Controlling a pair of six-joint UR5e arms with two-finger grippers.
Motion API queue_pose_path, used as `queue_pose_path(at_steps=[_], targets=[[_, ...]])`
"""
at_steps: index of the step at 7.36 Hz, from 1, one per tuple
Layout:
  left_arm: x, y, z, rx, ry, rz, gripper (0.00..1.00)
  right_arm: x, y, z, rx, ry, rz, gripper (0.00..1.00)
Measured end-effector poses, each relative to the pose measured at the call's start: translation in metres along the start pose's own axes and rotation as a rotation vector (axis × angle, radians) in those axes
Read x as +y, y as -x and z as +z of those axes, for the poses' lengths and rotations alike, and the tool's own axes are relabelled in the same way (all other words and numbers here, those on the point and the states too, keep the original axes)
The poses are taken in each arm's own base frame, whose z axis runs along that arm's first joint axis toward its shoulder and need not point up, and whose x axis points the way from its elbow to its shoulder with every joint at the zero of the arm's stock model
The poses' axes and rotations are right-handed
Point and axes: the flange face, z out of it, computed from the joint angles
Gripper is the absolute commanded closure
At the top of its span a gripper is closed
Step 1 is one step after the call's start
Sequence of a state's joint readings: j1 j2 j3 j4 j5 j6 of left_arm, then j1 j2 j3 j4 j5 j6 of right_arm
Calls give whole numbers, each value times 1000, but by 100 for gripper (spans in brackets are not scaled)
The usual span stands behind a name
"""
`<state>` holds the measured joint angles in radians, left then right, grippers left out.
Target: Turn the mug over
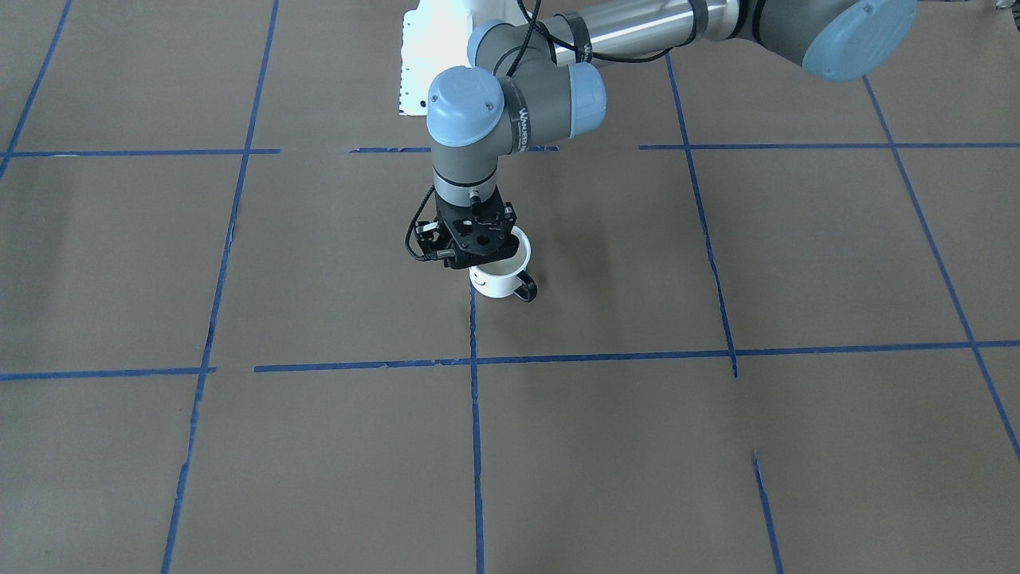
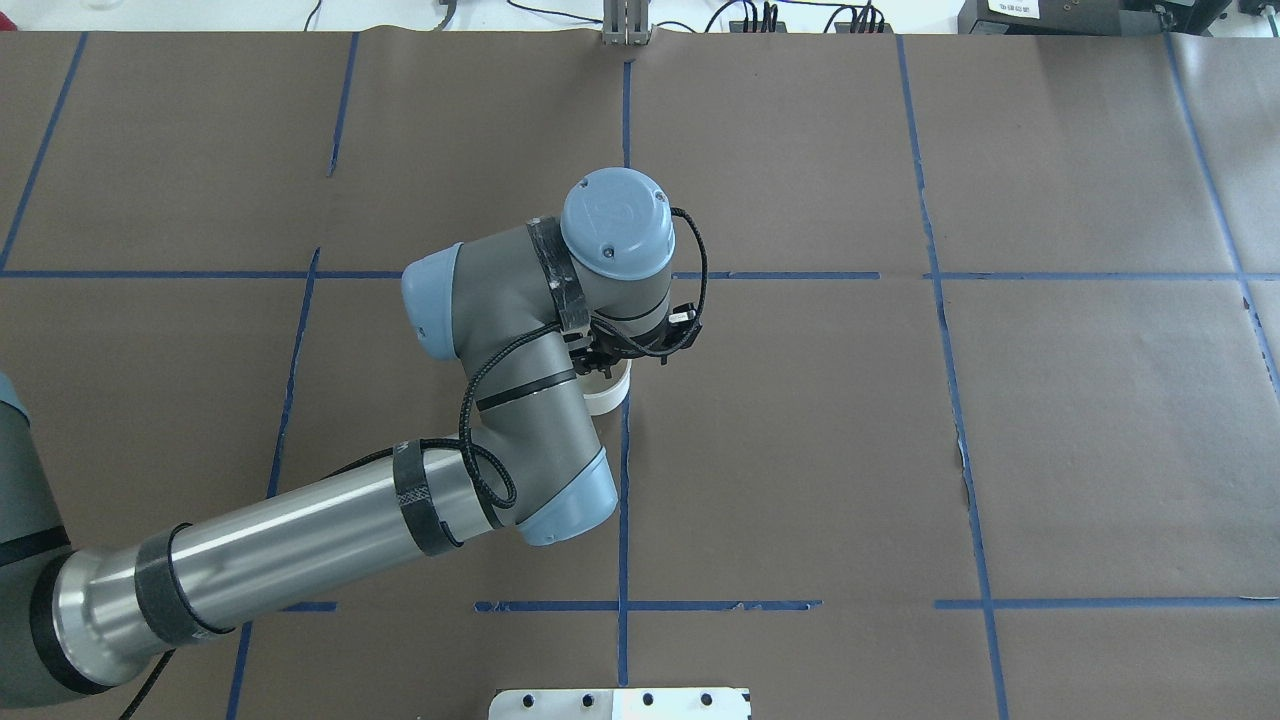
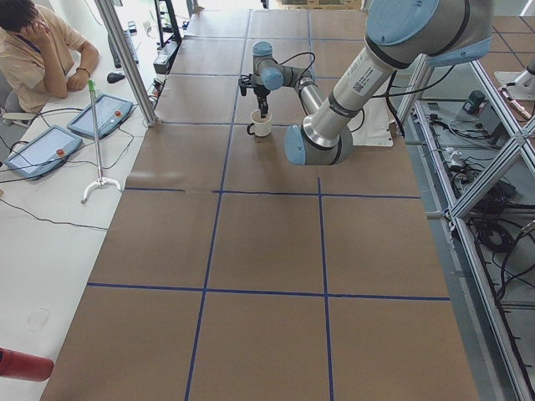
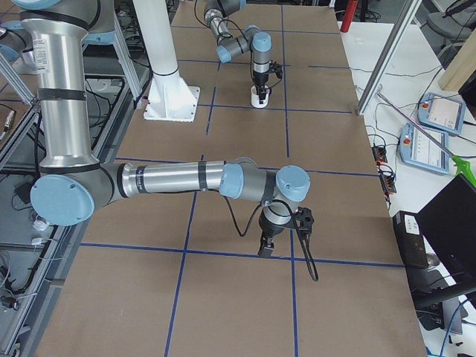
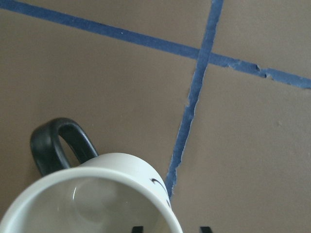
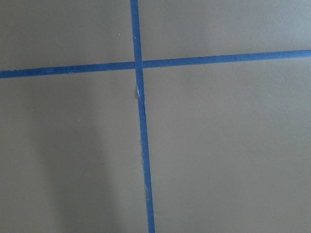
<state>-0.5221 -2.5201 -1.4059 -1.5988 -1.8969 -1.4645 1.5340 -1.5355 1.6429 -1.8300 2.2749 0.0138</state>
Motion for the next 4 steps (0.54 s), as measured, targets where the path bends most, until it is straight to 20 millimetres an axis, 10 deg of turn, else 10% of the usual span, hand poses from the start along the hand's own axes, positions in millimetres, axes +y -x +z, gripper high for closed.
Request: queue_pose_path(at_steps=[2, 4], targets=[[-26, 29, -83, 65, -27, 27, 0, 0, 0, 0, 0, 0, 0, 0], [-65, 130, -136, 59, -96, 150, 0, 0, 0, 0, 0, 0, 0, 0]])
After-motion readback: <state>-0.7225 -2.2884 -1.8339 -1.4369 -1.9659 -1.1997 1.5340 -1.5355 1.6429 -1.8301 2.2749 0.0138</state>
